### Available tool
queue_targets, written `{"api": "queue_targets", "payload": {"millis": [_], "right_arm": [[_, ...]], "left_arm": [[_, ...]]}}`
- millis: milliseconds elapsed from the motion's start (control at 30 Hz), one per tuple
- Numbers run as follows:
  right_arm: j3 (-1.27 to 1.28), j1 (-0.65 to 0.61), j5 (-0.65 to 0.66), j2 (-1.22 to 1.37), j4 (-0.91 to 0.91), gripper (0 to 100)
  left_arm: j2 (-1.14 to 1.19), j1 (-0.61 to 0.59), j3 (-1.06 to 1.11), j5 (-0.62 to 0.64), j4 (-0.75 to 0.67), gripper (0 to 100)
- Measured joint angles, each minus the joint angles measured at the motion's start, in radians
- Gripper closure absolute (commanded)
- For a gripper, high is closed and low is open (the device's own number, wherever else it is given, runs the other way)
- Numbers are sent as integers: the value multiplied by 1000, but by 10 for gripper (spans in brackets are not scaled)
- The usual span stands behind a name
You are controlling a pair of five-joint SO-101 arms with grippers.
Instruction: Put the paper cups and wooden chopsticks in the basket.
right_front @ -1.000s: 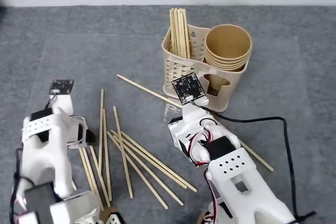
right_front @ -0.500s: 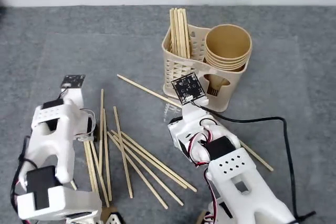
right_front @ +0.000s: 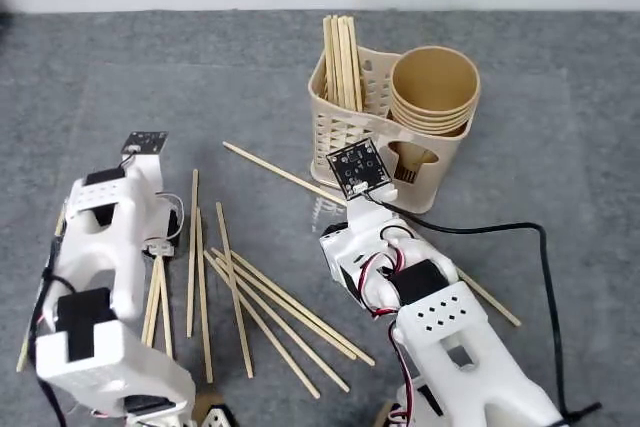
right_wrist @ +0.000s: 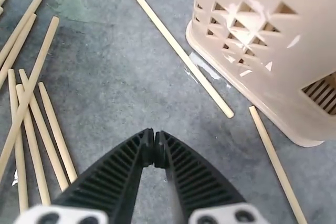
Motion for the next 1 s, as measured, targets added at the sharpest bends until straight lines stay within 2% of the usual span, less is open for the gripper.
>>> {"api": "queue_targets", "payload": {"millis": [233, 733, 900, 1000], "right_arm": [[0, 0, 0, 0, 0, 981], [0, 18, 0, 0, 6, 981], [0, 35, 0, -71, 20, 981], [0, 52, 0, -150, 61, 981]], "left_arm": [[3, 64, -133, -3, 126, 988], [3, 104, -735, -3, 528, 988], [3, 192, -961, 0, 552, 988], [5, 262, -1091, 49, 557, 988]]}}
